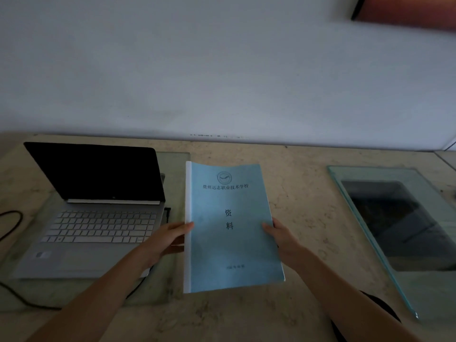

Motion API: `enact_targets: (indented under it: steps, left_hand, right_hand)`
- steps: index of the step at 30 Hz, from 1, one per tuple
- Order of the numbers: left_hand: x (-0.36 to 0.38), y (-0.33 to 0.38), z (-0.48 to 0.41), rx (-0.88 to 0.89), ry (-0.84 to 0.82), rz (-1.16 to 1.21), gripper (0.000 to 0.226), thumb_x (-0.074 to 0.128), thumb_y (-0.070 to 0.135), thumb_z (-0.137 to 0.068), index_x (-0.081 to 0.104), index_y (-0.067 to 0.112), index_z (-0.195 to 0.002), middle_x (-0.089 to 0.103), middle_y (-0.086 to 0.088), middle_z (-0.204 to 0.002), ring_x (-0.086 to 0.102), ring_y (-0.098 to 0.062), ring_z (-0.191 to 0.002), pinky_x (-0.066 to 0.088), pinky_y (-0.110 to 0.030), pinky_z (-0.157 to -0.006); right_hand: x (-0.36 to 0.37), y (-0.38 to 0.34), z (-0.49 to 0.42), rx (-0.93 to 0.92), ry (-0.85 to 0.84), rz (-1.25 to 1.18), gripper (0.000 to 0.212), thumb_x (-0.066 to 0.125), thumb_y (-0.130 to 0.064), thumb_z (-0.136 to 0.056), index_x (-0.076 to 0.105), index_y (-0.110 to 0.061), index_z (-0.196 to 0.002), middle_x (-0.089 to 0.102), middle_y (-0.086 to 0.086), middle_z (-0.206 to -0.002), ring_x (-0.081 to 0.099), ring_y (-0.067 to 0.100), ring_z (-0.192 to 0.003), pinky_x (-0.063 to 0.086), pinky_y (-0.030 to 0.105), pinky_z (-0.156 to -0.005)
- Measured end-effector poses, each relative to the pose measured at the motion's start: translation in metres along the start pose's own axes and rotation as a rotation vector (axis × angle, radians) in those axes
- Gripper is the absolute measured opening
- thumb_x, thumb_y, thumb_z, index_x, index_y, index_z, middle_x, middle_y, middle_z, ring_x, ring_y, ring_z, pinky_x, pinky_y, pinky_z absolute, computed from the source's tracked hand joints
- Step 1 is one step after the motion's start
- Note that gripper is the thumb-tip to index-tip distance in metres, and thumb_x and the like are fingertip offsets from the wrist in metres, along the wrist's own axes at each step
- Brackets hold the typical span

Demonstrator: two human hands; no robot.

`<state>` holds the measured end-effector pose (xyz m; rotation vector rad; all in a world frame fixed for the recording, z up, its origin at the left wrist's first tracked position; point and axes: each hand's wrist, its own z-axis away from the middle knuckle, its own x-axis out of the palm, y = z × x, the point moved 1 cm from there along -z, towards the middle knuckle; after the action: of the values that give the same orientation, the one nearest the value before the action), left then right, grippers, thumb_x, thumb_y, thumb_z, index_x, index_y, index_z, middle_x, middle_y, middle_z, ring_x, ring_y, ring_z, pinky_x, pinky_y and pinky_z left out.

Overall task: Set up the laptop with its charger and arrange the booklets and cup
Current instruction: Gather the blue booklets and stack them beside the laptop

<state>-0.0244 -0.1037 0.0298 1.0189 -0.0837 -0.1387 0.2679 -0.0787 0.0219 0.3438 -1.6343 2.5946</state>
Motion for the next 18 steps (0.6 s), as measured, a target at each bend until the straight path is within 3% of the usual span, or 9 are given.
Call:
enact_targets:
  steps: [6, 10, 15, 18]
  left_hand:
    - [0.025, -0.022, 0.015, -0.082, 0.109, 0.22, 0.034, 0.062, 0.03, -0.085, 0.062, 0.009, -0.113, 0.068, -0.016, -0.111, 0.065, -0.033, -0.102, 0.053, -0.04, -0.085]
    - [0.036, -0.027, 0.017, -0.108, 0.196, 0.265, 0.035, 0.062, 0.027, -0.086, 0.06, 0.009, -0.116, 0.065, -0.016, -0.113, 0.062, -0.034, -0.104, 0.052, -0.042, -0.085]
    - [0.031, -0.019, 0.003, -0.126, 0.278, 0.259, 0.03, 0.064, 0.028, -0.086, 0.063, 0.01, -0.109, 0.068, -0.012, -0.102, 0.065, -0.028, -0.092, 0.052, -0.033, -0.067]
    - [0.024, -0.007, -0.014, -0.142, 0.306, 0.234, 0.027, 0.063, 0.03, -0.086, 0.064, 0.011, -0.106, 0.068, -0.009, -0.097, 0.065, -0.026, -0.09, 0.052, -0.035, -0.071]
  right_hand:
    - [-0.005, 0.03, 0.01, 0.085, 0.032, -0.115, 0.022, 0.045, -0.004, -0.096, 0.06, -0.008, -0.112, 0.074, 0.01, -0.098, 0.071, 0.031, -0.084, 0.059, 0.043, -0.064]
    - [-0.004, 0.035, 0.01, 0.116, 0.065, -0.104, 0.02, 0.044, -0.003, -0.096, 0.06, -0.007, -0.108, 0.076, 0.007, -0.087, 0.073, 0.028, -0.075, 0.058, 0.038, -0.056]
    - [0.005, 0.031, -0.002, 0.167, 0.107, -0.074, 0.023, 0.045, -0.008, -0.097, 0.055, -0.005, -0.117, 0.068, 0.013, -0.1, 0.066, 0.033, -0.085, 0.054, 0.044, -0.068]
    - [0.012, 0.024, -0.018, 0.182, 0.126, -0.081, 0.025, 0.043, -0.006, -0.097, 0.053, -0.003, -0.119, 0.066, 0.015, -0.101, 0.064, 0.034, -0.085, 0.053, 0.045, -0.071]
